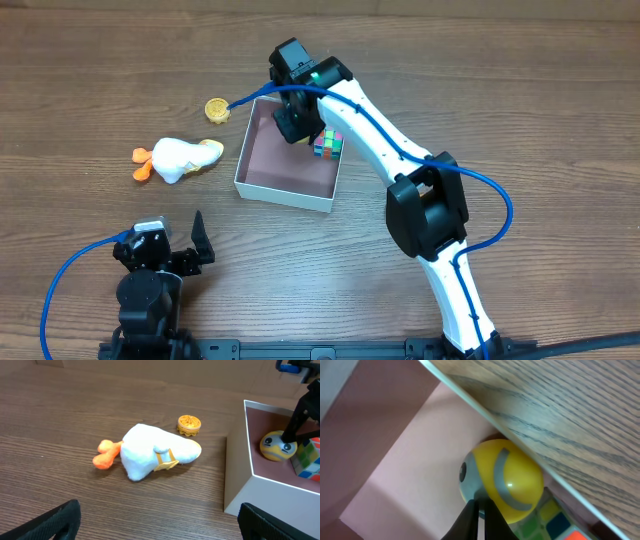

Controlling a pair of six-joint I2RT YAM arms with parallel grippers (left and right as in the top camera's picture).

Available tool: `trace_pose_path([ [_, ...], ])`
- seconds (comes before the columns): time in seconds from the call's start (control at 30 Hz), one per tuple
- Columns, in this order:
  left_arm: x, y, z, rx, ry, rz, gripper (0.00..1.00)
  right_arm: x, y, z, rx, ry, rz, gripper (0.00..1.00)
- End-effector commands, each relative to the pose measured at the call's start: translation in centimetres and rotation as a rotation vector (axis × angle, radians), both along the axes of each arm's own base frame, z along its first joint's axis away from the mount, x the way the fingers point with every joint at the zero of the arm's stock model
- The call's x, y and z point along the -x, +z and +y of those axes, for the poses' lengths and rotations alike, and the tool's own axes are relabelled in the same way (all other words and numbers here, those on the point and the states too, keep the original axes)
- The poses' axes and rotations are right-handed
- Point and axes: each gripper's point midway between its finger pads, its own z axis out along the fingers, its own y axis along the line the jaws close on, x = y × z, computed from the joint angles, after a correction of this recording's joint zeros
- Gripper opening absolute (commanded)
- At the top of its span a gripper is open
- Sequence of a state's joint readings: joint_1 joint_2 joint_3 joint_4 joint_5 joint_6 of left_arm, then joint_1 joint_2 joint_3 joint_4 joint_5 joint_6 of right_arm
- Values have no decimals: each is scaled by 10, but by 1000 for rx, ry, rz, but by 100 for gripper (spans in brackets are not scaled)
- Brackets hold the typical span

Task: Pack container
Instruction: 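Lower the ball beside the cube and adjust its position, then open the right gripper and lift it away from the box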

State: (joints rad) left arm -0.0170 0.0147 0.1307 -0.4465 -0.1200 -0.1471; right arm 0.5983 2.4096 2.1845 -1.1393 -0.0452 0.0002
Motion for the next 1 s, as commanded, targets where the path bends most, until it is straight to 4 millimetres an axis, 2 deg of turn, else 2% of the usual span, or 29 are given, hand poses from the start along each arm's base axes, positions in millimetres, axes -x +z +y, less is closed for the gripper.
trace_pose_path([
  [0.0,0,1,1,-16,-4,-6,100,-5,8,-13,24,-26,-25,8],
  [0.2,0,1,1,-16,-4,-6,100,-3,8,-11,25,-22,-23,7],
  [0.3,0,1,1,-16,-4,-6,100,-3,16,-7,19,-13,-31,7],
  [0.5,0,1,1,-16,-4,-6,100,-8,55,8,-25,3,-94,10],
  [0.73,0,1,1,-16,-4,-6,100,-6,81,17,-48,17,-125,12],
  [0.8,0,1,1,-16,-4,-6,100,-7,89,18,-55,16,-135,13],
  [0.9,0,1,1,-16,-4,-6,100,-14,114,14,-77,-24,-177,15],
  [0.97,0,1,1,-16,-4,-6,100,-23,138,0,-82,-90,-219,22],
])
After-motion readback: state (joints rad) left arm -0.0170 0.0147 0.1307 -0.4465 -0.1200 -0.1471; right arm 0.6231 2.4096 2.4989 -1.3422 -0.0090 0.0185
